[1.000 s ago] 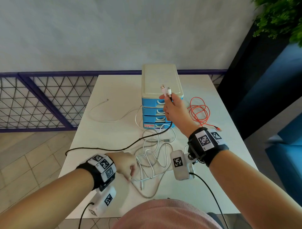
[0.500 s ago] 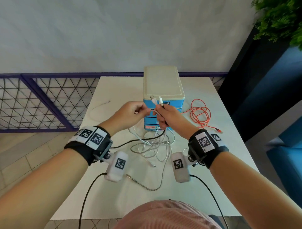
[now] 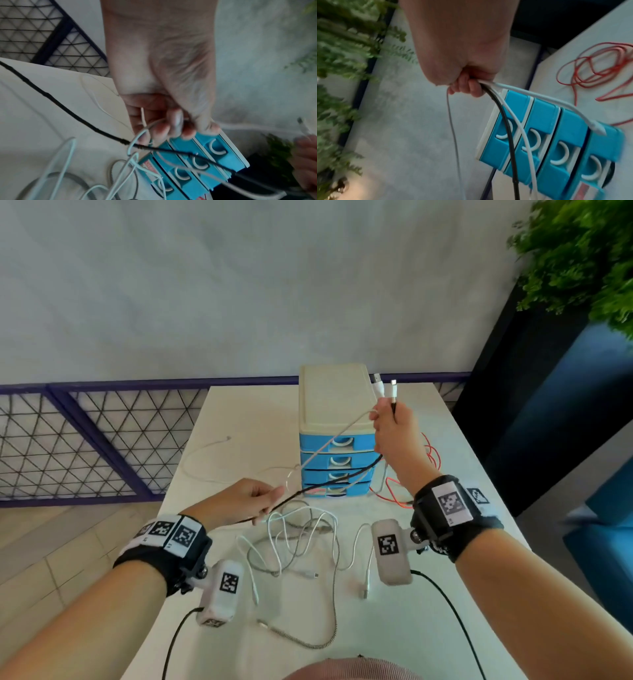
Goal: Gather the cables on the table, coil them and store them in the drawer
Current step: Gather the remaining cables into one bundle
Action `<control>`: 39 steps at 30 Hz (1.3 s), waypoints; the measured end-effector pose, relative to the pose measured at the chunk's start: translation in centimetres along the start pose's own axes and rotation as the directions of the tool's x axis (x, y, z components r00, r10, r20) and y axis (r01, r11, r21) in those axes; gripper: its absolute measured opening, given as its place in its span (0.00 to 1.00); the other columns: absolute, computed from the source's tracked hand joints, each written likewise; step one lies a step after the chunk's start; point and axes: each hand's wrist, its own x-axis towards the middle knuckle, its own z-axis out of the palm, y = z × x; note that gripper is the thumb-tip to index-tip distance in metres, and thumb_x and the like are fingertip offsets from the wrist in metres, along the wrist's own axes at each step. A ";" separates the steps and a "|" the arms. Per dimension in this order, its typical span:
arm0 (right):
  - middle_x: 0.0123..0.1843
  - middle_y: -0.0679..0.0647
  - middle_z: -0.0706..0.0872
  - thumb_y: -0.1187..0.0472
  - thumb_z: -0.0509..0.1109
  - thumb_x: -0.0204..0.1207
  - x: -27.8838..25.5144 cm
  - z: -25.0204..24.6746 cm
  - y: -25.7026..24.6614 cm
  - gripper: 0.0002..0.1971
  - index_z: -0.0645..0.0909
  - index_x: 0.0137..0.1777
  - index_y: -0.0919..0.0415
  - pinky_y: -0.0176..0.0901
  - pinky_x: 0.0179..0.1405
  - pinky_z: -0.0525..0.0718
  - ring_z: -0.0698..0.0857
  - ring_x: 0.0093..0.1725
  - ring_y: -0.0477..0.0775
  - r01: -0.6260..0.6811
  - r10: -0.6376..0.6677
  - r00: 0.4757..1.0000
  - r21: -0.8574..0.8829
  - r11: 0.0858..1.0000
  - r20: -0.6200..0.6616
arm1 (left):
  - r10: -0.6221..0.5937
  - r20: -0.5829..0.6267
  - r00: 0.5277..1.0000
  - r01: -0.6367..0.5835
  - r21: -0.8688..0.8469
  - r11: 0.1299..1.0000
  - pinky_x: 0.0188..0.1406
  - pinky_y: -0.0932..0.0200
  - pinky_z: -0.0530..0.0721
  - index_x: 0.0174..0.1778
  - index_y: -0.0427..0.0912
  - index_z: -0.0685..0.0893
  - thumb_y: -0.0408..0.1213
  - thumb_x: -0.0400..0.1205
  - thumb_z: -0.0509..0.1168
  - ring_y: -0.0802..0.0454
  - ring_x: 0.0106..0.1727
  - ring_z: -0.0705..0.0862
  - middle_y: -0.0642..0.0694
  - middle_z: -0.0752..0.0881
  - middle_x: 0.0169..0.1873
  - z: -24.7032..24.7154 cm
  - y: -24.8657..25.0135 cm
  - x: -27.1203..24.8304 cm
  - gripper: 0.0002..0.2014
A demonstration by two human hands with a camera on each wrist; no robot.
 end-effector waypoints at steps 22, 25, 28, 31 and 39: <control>0.25 0.52 0.73 0.57 0.55 0.87 -2.3 1.1 -0.3 0.17 0.79 0.40 0.59 0.36 0.15 0.70 0.68 0.16 0.46 -0.065 0.123 0.880 -0.140 0.988 0.459 | 0.427 -0.422 0.800 -0.335 0.278 0.900 0.30 0.63 0.71 0.39 0.47 0.83 0.37 0.84 0.60 0.62 0.27 0.73 0.56 0.79 0.26 -1.0 9.2 2.1 0.10; 0.25 0.50 0.74 0.57 0.56 0.87 -2.4 0.2 0.0 0.17 0.80 0.39 0.60 0.34 0.17 0.72 0.70 0.17 0.44 -0.034 0.142 0.870 -0.229 0.973 0.473 | 0.324 -0.614 0.719 -0.223 0.237 0.945 0.33 0.61 0.72 0.39 0.43 0.81 0.37 0.86 0.57 0.58 0.32 0.76 0.55 0.78 0.29 -3.5 6.0 1.8 0.12; 0.26 0.47 0.74 0.58 0.56 0.87 -1.8 -0.6 0.4 0.15 0.78 0.41 0.61 0.34 0.17 0.69 0.68 0.17 0.42 -0.078 0.188 0.898 -0.277 0.958 0.399 | 0.202 -0.630 0.750 -0.052 0.248 0.967 0.33 0.57 0.72 0.35 0.46 0.79 0.40 0.86 0.56 0.49 0.34 0.78 0.50 0.81 0.34 -5.3 3.4 1.4 0.14; 0.28 0.45 0.74 0.58 0.55 0.87 -1.6 -0.4 0.5 0.14 0.77 0.41 0.58 0.30 0.18 0.67 0.69 0.18 0.38 -0.029 0.167 0.907 -0.340 0.940 0.386 | 0.112 -0.500 0.859 0.088 0.359 0.929 0.37 0.57 0.76 0.40 0.49 0.81 0.40 0.86 0.56 0.47 0.43 0.82 0.47 0.85 0.42 -5.0 2.2 0.8 0.11; 0.30 0.49 0.77 0.58 0.56 0.85 -2.7 3.3 -0.5 0.15 0.76 0.36 0.54 0.33 0.23 0.70 0.74 0.27 0.46 0.096 0.084 0.906 -0.394 0.914 0.414 | 0.313 -0.141 0.939 -0.233 0.405 0.884 0.45 0.57 0.77 0.60 0.45 0.81 0.45 0.87 0.54 0.55 0.45 0.83 0.52 0.87 0.43 1.1 8.6 0.7 0.15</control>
